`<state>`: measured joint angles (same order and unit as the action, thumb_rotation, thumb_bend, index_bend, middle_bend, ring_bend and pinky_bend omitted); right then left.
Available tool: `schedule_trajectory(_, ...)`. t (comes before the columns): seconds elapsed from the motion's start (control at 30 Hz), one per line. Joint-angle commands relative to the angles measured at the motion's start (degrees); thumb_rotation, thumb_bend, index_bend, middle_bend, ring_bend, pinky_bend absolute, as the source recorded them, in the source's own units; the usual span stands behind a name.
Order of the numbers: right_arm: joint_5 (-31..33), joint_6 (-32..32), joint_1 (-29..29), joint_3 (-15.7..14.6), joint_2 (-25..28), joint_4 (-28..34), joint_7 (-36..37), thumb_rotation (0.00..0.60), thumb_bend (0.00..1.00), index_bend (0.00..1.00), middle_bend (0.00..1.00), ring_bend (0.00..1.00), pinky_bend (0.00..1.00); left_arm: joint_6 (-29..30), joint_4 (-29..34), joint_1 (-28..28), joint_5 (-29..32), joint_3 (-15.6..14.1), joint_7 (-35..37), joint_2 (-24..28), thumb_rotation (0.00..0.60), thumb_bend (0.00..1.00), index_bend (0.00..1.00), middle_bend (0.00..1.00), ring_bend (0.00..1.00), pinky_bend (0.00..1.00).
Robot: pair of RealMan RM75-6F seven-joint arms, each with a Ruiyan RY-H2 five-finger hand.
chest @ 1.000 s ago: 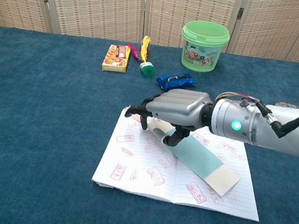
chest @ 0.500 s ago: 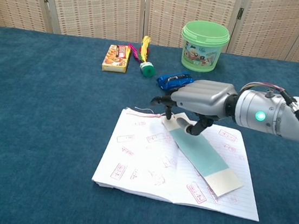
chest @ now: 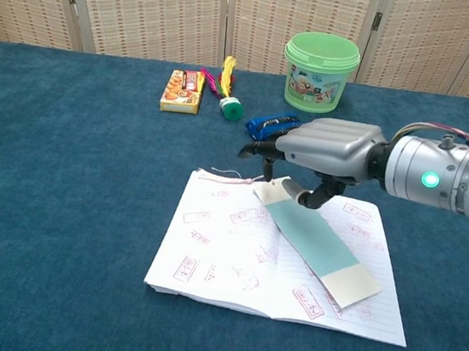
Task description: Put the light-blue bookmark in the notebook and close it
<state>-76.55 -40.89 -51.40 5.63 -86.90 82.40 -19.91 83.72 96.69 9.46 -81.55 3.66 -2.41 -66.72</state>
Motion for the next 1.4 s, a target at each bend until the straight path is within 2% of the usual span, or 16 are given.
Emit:
schedule_trajectory(0.03, -0.5, 0.0, -0.5, -0.3, -0.7, -0.2, 0.4, 0.6, 0.65, 0.09, 0.31, 0.07, 0.11, -0.1, 0.0, 0.0, 0.0, 0.0, 0.0, 0.0, 0.6, 0.26, 0.11, 0.03, 0.04, 0.16)
schedule_trajectory(0.4, 2.2, 2.7, -3.1, 0.1, -5.9, -5.8, -0.8, 0.6, 0.65, 0.09, 0.31, 0.07, 0.11, -0.5, -0.2, -0.4, 0.4, 0.3, 0.4, 0.3, 0.6, 0.26, 0.11, 0.03, 0.04, 0.16)
schedule_trajectory(0.97, 4.2, -0.3, -0.8, -1.5, -2.6, -4.3, -1.7, 0.6, 0.65, 0.08, 0.31, 0.07, 0.11, -0.8, -0.5, -0.6, -0.4, 0.3, 0.8, 0.0, 0.6, 0.26, 0.11, 0.03, 0.04, 0.16)
schedule_trajectory(1.1, 0.3, -4.8, 1.3, -2.3, 0.2, -0.8, 0.8, 0.6, 0.57, 0.07, 0.31, 0.07, 0.11, -1.0, -0.3, -0.5, -0.5, 0.4, 0.6, 0.1, 0.6, 0.26, 0.11, 0.03, 0.04, 0.16)
schedule_trajectory(1.23, -3.9, -9.5, 5.1, -5.6, 5.3, 3.6, 2.4, 0.6, 0.4, 0.04, 0.31, 0.07, 0.11, -1.1, -0.2, -0.5, -0.3, 0.5, 0.3, 0.1, 0.6, 0.26, 0.11, 0.03, 0.04, 0.16)
schedule_trajectory(1.33, -5.7, -11.7, 7.8, -8.2, 8.3, 6.2, 3.2, 0.6, 0.35, 0.02, 0.31, 0.07, 0.11, -1.4, -0.1, -0.3, -0.2, 0.6, 0.1, -0.1, 0.6, 0.26, 0.11, 0.03, 0.04, 0.16)
schedule_trajectory(1.4, -6.6, -12.9, 9.4, -9.7, 9.9, 7.4, 3.9, 0.6, 0.36, 0.0, 0.31, 0.07, 0.11, -1.6, 0.2, -0.2, -0.4, 0.5, -0.3, -0.2, 0.6, 0.26, 0.11, 0.03, 0.04, 0.16)
